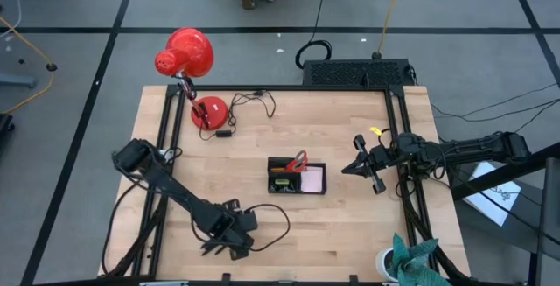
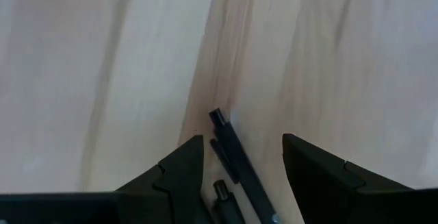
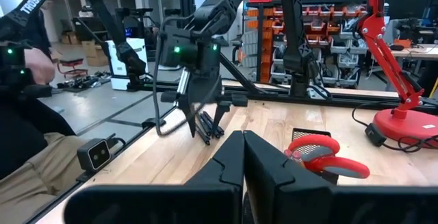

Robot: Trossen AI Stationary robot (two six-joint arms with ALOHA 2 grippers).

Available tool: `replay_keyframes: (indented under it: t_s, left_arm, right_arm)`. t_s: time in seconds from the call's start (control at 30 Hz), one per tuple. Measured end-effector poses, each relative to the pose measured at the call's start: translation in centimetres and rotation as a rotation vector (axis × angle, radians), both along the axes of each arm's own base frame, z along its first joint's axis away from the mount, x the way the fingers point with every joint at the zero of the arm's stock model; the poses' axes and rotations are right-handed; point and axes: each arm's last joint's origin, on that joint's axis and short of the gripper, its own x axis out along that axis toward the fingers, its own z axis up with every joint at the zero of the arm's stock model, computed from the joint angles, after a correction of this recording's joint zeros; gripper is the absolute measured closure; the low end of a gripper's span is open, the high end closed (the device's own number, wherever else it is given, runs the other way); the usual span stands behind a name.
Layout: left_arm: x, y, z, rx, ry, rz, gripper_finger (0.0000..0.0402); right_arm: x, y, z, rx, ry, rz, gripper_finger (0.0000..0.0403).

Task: Pick and place office supplies into organizer
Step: Put the black pen into the black desk organizer

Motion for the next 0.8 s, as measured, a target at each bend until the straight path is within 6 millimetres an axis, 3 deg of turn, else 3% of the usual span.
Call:
replay_keyframes:
  t_s: [0.3, 0.8]
  left_arm:
    - [0.4, -0.3, -2.3, 0.004, 0.071, -0.052, 0.0197]
    - [1.6, -2.1, -0.4, -0.112, 0.020, -0.161, 0.0197]
  right_arm:
    - [0.0, 0.0, 0.0, 0.002, 0.002, 0.000, 0.0403]
    - [0.0, 0.0, 0.0, 0.002, 0.002, 0.000, 0.0403]
